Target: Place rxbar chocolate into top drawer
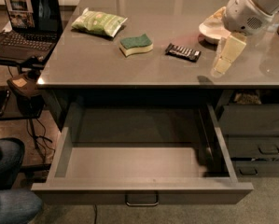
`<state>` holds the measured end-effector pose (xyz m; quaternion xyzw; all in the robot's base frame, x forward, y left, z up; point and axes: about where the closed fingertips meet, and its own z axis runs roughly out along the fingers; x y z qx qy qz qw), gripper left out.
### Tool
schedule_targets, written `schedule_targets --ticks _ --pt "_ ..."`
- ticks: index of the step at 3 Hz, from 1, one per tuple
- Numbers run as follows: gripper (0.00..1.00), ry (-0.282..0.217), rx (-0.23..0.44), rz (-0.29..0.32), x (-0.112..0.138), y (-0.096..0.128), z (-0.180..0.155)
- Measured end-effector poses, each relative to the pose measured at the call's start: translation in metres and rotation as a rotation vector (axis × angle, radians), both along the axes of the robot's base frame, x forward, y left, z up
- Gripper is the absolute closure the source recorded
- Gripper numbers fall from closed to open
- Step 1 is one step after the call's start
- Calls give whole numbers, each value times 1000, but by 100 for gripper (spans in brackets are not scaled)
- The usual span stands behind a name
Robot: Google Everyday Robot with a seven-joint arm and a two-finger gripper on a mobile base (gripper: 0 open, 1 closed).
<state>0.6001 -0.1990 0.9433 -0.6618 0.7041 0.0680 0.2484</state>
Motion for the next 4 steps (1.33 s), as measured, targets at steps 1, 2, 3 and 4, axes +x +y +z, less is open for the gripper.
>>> schedule_targets --ticks 1,2,3,4 --pt "0 -31 105 -35 10 -12 -7" --pt "0 -65 281 -51 38 -30 -22" --pt "0 -65 281 -52 38 -30 -22" --pt "0 -48 275 -110 59 -37 -35"
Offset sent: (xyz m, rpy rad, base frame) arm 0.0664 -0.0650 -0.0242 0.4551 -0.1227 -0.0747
